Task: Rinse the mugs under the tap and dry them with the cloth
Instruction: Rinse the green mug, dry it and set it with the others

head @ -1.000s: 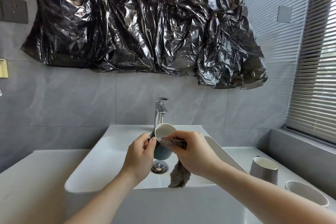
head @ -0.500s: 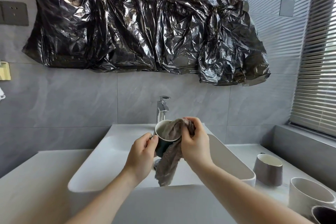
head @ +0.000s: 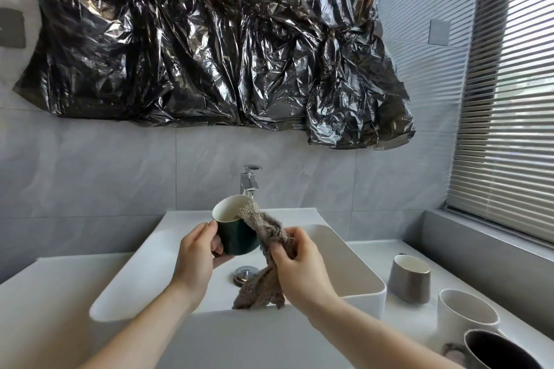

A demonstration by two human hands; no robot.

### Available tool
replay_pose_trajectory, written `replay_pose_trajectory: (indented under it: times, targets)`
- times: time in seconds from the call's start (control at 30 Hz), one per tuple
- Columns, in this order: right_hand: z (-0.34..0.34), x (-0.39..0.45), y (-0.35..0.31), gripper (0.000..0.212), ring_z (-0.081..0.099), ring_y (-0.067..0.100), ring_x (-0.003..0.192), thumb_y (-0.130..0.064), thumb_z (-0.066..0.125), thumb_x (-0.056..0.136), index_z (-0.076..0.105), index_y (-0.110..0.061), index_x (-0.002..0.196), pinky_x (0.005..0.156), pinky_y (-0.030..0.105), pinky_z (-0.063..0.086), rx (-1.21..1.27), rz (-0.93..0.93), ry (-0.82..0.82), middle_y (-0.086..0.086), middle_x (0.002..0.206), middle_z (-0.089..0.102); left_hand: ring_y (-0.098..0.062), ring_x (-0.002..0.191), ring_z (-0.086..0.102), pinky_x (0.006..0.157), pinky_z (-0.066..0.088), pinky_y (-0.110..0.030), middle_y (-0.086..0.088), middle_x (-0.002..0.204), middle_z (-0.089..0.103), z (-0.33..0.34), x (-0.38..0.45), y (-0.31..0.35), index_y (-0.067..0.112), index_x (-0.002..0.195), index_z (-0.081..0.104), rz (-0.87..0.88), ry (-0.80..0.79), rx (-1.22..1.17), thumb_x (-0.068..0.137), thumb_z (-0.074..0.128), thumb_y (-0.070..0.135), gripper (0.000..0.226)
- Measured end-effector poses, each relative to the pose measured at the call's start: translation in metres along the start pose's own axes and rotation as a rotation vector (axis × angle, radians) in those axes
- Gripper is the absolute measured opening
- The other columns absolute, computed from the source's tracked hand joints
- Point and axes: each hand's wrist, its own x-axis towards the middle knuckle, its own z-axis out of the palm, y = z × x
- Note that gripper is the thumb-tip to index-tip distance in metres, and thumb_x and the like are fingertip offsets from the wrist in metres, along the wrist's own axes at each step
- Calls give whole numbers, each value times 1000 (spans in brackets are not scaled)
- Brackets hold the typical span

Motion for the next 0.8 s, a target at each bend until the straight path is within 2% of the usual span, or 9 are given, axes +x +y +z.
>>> replay_pose_trajectory:
  times: [0.1,0.17,0.23,0.3,0.4,0.47,0.6,0.7,0.8]
  targets:
    - [-17,-12,-13,8,62,1,72,-26,60,101,65,-30,96,68,23,55,26,-19,-21,-16,77,69,-14,60,37,92,60,-56,-1,61,37,-5,-12,10,19,59,37,-13,-7,-48,108,47,22,50]
    - [-23,-21,-24,10,65,6,71,-23,59,102,66,-28,97,59,29,55,102,-5,-50,-10,77,71,-14,59,37,92,60,-57,1,59,38,-13,-21,24,19,61,38,-12,20,-88,108,46,22,48]
    - [-26,-28,-38,12,64,9,60,-19,58,103,66,-23,96,45,25,48,212,19,-62,-6,71,69,-15,60,36,90,59,-58,3,57,38,-25,-30,44,17,65,37,-9,75,-109,108,45,21,44]
    - [-25,-32,-52,10,62,9,51,-17,59,103,66,-21,96,40,24,43,260,36,-56,-7,64,68,-16,61,35,89,59,-57,4,55,37,-41,-38,67,17,65,35,3,135,-92,108,45,20,44]
    - [-12,-38,-73,5,68,11,57,-18,61,103,65,-19,101,43,26,48,250,68,-119,-8,66,71,-17,63,33,90,58,-57,2,57,36,-76,-55,96,17,65,34,29,199,-4,109,44,20,45]
    - [5,-44,-84,3,71,16,61,-15,61,102,64,-16,102,46,28,50,282,109,-202,-2,72,71,-18,65,33,92,57,-59,0,61,35,-103,-67,111,17,66,35,41,214,52,109,44,20,44]
    - [52,-61,-102,8,73,12,61,-7,60,101,62,-15,100,52,31,58,283,138,-364,-4,71,71,-17,63,36,88,59,-56,2,60,37,-159,-99,130,16,65,36,73,236,172,109,48,21,45]
    - [96,-71,-109,10,74,24,78,-5,59,100,60,-14,105,62,38,64,276,167,-500,10,98,70,-16,63,38,85,60,-50,3,58,40,-198,-124,139,20,55,41,71,269,243,108,49,22,54]
    - [142,-73,-113,15,73,32,87,-4,59,97,59,-13,109,62,36,64,231,189,-568,17,114,65,-22,69,37,89,58,-51,3,58,42,-234,-147,144,21,51,41,54,334,295,108,50,22,57]
